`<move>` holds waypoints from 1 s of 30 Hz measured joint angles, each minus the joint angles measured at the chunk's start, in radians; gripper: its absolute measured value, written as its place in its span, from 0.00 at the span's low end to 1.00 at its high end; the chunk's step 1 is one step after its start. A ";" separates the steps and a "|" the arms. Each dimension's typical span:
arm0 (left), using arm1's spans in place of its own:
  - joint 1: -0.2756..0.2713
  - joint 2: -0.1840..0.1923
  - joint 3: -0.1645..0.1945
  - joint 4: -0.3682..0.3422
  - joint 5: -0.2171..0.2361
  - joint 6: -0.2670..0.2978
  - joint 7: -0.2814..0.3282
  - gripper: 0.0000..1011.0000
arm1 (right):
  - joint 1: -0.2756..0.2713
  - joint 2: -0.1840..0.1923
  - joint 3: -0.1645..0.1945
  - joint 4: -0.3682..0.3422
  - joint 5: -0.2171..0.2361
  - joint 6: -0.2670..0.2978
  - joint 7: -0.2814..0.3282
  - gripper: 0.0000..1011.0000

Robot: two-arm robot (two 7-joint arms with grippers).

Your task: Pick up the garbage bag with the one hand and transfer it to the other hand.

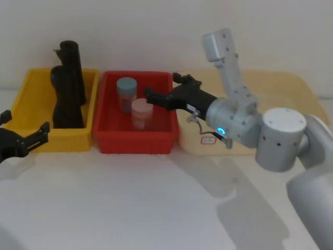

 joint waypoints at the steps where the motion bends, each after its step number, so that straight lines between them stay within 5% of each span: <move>1: 0.001 0.001 -0.002 0.000 0.000 -0.002 -0.002 0.99 | 0.009 -0.004 -0.005 0.009 -0.001 0.009 0.003 0.99; 14: 0.016 0.009 -0.022 -0.005 -0.002 -0.027 -0.026 0.99 | 0.156 -0.074 -0.081 0.179 -0.022 0.097 0.043 0.99; 30: 0.021 0.012 -0.029 -0.006 -0.003 -0.036 -0.034 0.99 | 0.252 -0.122 -0.118 0.380 -0.051 0.128 0.061 0.99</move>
